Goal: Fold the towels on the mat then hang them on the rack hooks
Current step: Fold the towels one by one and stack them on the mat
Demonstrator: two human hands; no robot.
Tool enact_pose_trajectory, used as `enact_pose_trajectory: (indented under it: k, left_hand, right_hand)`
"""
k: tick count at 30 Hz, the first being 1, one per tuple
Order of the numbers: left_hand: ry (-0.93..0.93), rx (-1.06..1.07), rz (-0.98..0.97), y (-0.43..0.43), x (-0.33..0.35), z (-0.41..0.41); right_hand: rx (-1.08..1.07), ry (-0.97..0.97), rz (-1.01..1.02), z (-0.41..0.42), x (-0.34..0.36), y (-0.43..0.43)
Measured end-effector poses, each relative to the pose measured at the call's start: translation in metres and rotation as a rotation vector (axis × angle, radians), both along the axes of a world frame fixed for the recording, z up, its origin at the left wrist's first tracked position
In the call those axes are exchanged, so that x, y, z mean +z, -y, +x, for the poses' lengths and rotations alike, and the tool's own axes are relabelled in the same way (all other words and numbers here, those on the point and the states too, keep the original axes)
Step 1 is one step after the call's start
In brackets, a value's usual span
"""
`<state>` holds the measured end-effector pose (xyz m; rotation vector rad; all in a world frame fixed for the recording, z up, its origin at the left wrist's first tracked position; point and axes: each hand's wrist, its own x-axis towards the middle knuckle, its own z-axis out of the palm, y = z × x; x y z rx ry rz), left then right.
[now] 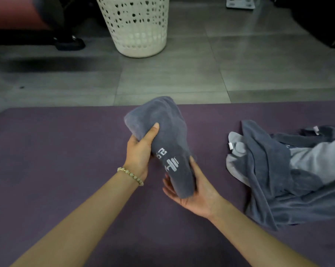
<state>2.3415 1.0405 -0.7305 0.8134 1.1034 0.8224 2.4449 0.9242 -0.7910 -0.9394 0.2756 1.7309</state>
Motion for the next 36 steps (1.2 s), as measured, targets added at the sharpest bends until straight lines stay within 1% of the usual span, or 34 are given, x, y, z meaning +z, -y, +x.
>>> enact_pose_trajectory:
  k: [2,4,6,8,10,12,15,19,21,23,25,26,28,30,32,34,36]
  left_hand:
    - [-0.015,0.062,0.025,-0.014,0.009,-0.029]
    - [-0.058,0.086,-0.004,-0.028,0.009,-0.064]
    - [-0.076,0.071,-0.127,-0.042,0.004,-0.100]
    - [-0.093,0.038,-0.319,-0.051,-0.006,-0.131]
    - [-0.115,0.024,-0.454,-0.056,-0.017,-0.157]
    - [-0.158,0.025,-0.508,-0.062,-0.026,-0.175]
    - [-0.168,0.067,-0.439,-0.087,-0.023,-0.189]
    - [-0.149,0.088,-0.158,-0.142,0.009,-0.200]
    - [-0.182,0.073,-0.024,-0.167,0.016,-0.204]
    - [-0.297,0.084,0.076,-0.183,0.007,-0.210]
    - [-0.472,0.113,0.126,-0.187,-0.017,-0.217]
    - [-0.575,0.126,0.135,-0.183,-0.032,-0.221]
    - [-0.772,0.115,0.106,-0.170,-0.066,-0.232]
    - [-0.912,0.015,0.035,-0.154,-0.099,-0.245]
    - [-1.035,-0.136,-0.004,-0.140,-0.120,-0.253]
    - [-1.141,-0.279,0.022,-0.129,-0.131,-0.252]
    - [-1.249,-0.424,0.112,-0.120,-0.132,-0.239]
  right_hand:
    - [-0.080,0.046,0.015,-0.011,0.014,-0.020]
    - [-0.047,0.241,0.015,-0.017,0.021,-0.036]
    - [0.069,0.501,-0.004,-0.020,0.025,-0.049]
    - [0.206,0.687,-0.016,-0.026,0.030,-0.061]
    - [0.311,0.766,-0.029,-0.034,0.030,-0.076]
    - [0.368,0.791,-0.034,-0.046,0.029,-0.093]
    - [0.387,0.867,0.002,-0.061,0.031,-0.130]
    - [0.277,1.026,0.163,-0.070,0.040,-0.194]
    - [0.232,1.088,0.232,-0.073,0.040,-0.221]
    - [0.189,1.114,0.269,-0.074,0.034,-0.238]
    - [0.169,1.090,0.239,-0.073,0.016,-0.244]
    - [0.192,1.085,0.199,-0.071,0.002,-0.241]
    - [0.322,1.142,0.095,-0.067,-0.030,-0.224]
    - [0.494,1.226,0.011,-0.061,-0.059,-0.201]
    - [0.605,1.283,-0.024,-0.054,-0.076,-0.180]
    - [0.675,1.323,-0.033,-0.044,-0.083,-0.165]
    - [0.765,1.390,-0.016,-0.031,-0.083,-0.153]
